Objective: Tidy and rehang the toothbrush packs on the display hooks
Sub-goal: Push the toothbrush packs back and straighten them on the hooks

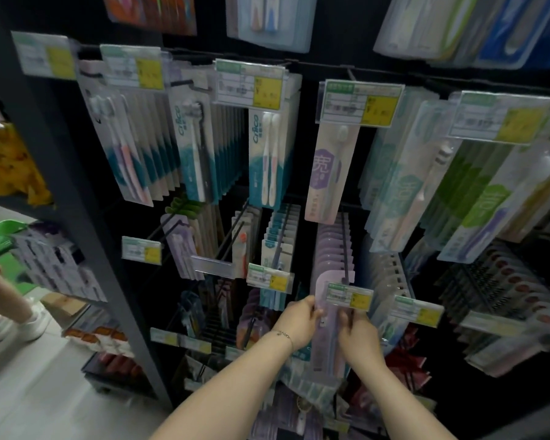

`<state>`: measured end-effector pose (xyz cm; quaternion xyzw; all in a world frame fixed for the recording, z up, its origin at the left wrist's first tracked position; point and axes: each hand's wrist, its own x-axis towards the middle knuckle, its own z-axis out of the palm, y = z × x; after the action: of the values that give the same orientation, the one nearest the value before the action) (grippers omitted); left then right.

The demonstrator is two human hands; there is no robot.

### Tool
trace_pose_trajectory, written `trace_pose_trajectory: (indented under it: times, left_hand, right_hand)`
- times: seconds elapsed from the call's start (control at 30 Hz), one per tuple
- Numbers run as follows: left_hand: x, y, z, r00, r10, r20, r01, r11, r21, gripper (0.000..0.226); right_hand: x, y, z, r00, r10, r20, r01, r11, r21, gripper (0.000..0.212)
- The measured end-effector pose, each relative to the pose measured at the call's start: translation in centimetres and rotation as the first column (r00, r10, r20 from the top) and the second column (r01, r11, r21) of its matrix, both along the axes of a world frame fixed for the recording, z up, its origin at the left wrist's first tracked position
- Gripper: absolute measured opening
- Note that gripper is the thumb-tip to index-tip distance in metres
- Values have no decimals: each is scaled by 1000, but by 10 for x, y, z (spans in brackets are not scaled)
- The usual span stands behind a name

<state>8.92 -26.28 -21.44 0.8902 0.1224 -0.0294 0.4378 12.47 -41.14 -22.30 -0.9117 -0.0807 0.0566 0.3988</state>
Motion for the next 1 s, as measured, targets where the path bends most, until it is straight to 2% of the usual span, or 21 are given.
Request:
trace_pose_trajectory:
  times: [0.17, 0.4, 0.47, 0.57, 0.67, 0.7, 0.77, 0.87, 1.0]
  left_hand:
    - [-6, 7, 7, 1000, -14, -13, 14, 1000, 15, 22]
    - [-30, 38, 5, 998, 34, -46, -33, 999, 11, 20]
    - [-38, 50, 5, 997, 54, -55, -52, 998, 30, 20]
    - [-51, 72, 4, 996, 70, -60, -66, 996, 62, 18]
    - [-68, 97, 7, 994, 105, -7, -102, 981, 165, 17]
    - [-74, 106, 7, 993, 121, 11, -121, 971, 208, 18]
    - [-85, 122, 7, 987, 154, 41, -159, 949, 273, 20]
    - [-102, 146, 5, 980, 192, 57, -200, 924, 327, 17]
    - [-123, 176, -2, 974, 224, 37, -218, 882, 418, 15]
  right_hand:
    - [0, 4, -2, 997, -77, -7, 77, 997, -13, 21]
    - [-5, 9, -3, 992, -113, 61, 114, 993, -8, 32]
    - [-14, 15, -3, 986, -154, 65, 154, 988, 4, 27]
    - [-27, 26, -10, 983, -174, 56, 177, 982, -67, 16]
    - [-42, 46, -14, 997, -55, 56, 69, 956, -287, 12]
    - [-48, 55, -13, 998, 1, 69, 21, 948, -317, 10]
    - [-59, 77, -9, 988, 102, 116, -60, 945, -320, 12]
    - [-71, 112, -3, 955, 230, 187, -149, 918, -368, 28]
    - [-82, 153, 4, 921, 346, 181, -268, 897, -352, 26]
